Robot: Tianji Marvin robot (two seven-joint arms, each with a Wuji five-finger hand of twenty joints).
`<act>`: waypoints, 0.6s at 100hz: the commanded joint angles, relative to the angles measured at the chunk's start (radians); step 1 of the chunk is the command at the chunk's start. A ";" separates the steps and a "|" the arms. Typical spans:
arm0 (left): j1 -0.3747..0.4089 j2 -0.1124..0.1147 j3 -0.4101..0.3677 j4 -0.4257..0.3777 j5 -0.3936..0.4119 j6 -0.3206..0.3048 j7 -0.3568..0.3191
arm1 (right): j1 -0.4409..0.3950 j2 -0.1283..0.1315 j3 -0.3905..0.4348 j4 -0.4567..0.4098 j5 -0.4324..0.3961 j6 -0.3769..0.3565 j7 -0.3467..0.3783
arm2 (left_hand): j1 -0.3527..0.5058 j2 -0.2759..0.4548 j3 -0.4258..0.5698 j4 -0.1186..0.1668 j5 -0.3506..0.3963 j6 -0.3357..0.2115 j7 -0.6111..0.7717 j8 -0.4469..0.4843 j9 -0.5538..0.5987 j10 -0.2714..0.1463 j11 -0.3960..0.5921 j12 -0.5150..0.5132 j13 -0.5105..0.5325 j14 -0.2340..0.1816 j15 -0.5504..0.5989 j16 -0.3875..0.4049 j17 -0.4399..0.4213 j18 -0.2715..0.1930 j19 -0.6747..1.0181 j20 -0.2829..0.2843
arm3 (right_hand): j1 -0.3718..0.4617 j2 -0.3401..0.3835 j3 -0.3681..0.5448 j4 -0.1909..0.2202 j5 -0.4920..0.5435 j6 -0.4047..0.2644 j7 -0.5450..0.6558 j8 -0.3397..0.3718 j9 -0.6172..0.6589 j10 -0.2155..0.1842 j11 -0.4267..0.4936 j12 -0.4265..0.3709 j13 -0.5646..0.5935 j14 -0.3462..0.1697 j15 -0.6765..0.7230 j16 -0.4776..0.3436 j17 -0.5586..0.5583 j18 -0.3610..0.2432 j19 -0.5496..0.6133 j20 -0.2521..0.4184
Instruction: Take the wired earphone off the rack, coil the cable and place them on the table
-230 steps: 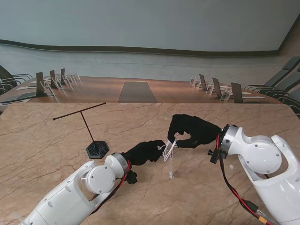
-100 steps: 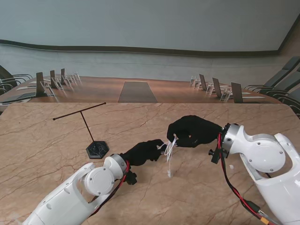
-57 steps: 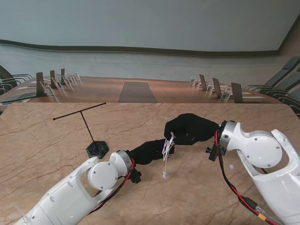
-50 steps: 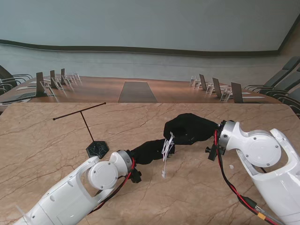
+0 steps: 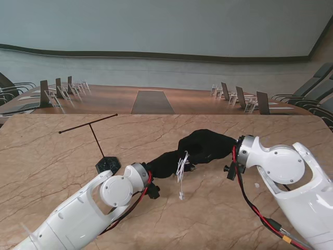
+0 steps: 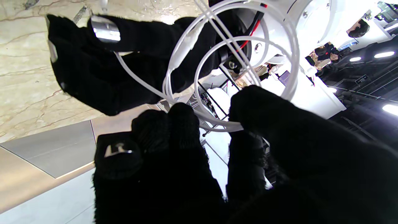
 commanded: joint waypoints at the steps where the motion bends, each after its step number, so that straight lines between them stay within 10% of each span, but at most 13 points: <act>1: -0.002 -0.007 -0.009 0.003 0.003 -0.008 0.011 | -0.006 -0.002 -0.003 -0.004 -0.002 0.003 0.005 | 0.055 0.000 -0.002 0.001 0.034 -0.053 -0.035 -0.002 -0.023 0.001 0.021 0.056 -0.008 -0.014 0.015 0.013 -0.010 -0.017 -0.008 0.004 | 0.095 0.069 0.109 0.091 0.083 -0.127 0.219 0.049 0.027 0.070 0.027 -0.009 0.027 0.120 0.096 -0.004 0.018 -0.089 0.053 -0.013; 15: -0.005 -0.003 -0.022 0.007 0.030 -0.015 0.015 | -0.010 0.002 -0.003 -0.004 -0.006 0.006 0.018 | 0.071 -0.017 0.001 0.004 0.123 -0.136 -0.066 0.033 -0.094 -0.012 0.021 0.273 -0.093 -0.049 0.046 0.076 -0.047 -0.049 -0.054 -0.005 | 0.094 0.072 0.105 0.094 0.083 -0.131 0.219 0.052 0.021 0.069 0.029 -0.011 0.021 0.118 0.095 -0.004 0.011 -0.092 0.052 -0.014; 34: -0.007 0.001 -0.033 0.015 0.085 -0.031 0.034 | -0.019 0.004 0.003 -0.007 -0.011 0.008 0.027 | 0.052 -0.090 0.046 0.005 0.269 -0.148 -0.154 0.051 -0.082 -0.055 0.190 0.635 -0.133 -0.060 0.269 0.367 -0.065 -0.087 -0.029 0.072 | 0.093 0.075 0.100 0.099 0.084 -0.137 0.216 0.058 0.017 0.070 0.032 -0.014 0.015 0.119 0.094 -0.003 0.008 -0.094 0.051 -0.014; 60: -0.014 0.009 -0.035 0.021 0.120 -0.055 0.028 | -0.024 0.006 0.005 -0.008 -0.010 0.008 0.033 | 0.005 -0.138 0.107 0.006 0.331 -0.159 -0.198 -0.008 -0.146 -0.043 0.069 0.515 -0.201 -0.081 0.158 0.308 -0.114 -0.115 -0.119 0.047 | 0.089 0.079 0.091 0.104 0.084 -0.146 0.209 0.064 0.010 0.074 0.033 -0.018 0.007 0.119 0.091 0.001 -0.002 -0.097 0.048 -0.012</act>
